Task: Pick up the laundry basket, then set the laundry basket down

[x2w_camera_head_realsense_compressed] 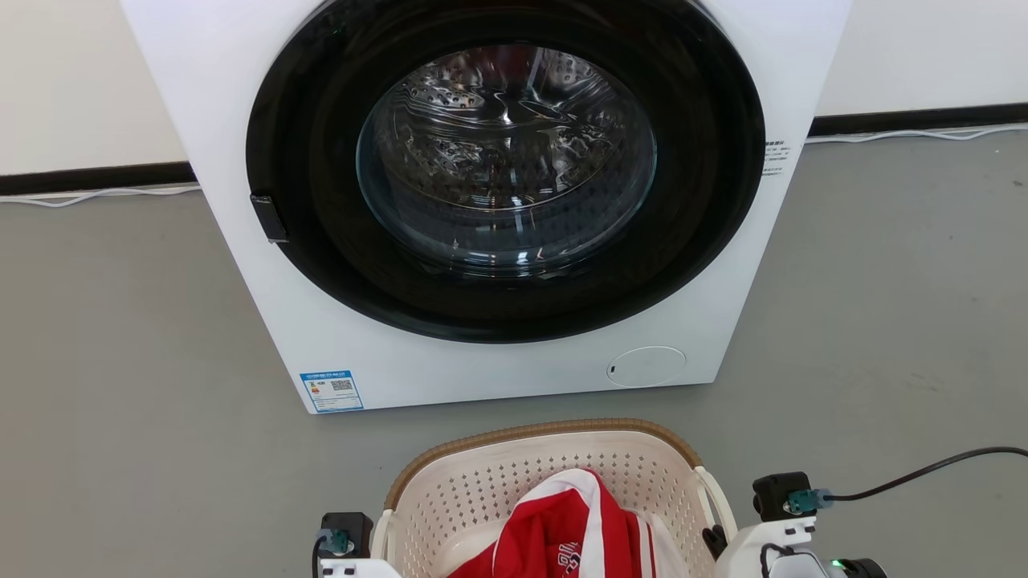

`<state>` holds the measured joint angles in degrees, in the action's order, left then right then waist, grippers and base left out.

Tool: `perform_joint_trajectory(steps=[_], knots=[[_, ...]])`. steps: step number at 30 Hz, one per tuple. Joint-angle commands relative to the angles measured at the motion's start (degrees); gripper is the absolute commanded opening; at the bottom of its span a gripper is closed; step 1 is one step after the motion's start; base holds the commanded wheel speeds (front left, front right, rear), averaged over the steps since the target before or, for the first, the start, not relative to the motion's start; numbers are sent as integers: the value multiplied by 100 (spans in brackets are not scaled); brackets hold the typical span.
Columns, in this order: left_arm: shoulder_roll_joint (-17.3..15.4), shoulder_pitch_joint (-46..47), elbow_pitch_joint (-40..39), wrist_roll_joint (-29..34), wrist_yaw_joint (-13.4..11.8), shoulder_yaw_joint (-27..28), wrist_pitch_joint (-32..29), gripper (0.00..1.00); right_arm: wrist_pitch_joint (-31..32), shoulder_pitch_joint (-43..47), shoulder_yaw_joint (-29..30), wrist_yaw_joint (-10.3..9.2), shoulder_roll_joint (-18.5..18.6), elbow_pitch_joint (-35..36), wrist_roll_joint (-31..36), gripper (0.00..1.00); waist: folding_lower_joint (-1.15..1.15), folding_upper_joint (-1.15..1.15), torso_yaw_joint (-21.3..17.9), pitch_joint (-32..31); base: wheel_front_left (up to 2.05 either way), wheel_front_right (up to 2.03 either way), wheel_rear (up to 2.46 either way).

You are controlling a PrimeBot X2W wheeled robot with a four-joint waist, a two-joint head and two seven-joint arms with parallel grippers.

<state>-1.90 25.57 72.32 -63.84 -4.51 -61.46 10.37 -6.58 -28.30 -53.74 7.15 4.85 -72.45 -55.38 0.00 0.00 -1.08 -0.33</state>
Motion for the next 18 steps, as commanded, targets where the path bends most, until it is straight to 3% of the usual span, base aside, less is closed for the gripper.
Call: perform_joint_trajectory(steps=[1,18], knots=[[-98,311,1,-6,27,57,90,0,-115,-170,-69,34,33,40,-31,0,0,0,1,1,0,0,0],[-98,344,36,-67,33,-6,105,0,-184,-208,-194,34,30,41,-155,0,0,0,2,31,0,0,0]])
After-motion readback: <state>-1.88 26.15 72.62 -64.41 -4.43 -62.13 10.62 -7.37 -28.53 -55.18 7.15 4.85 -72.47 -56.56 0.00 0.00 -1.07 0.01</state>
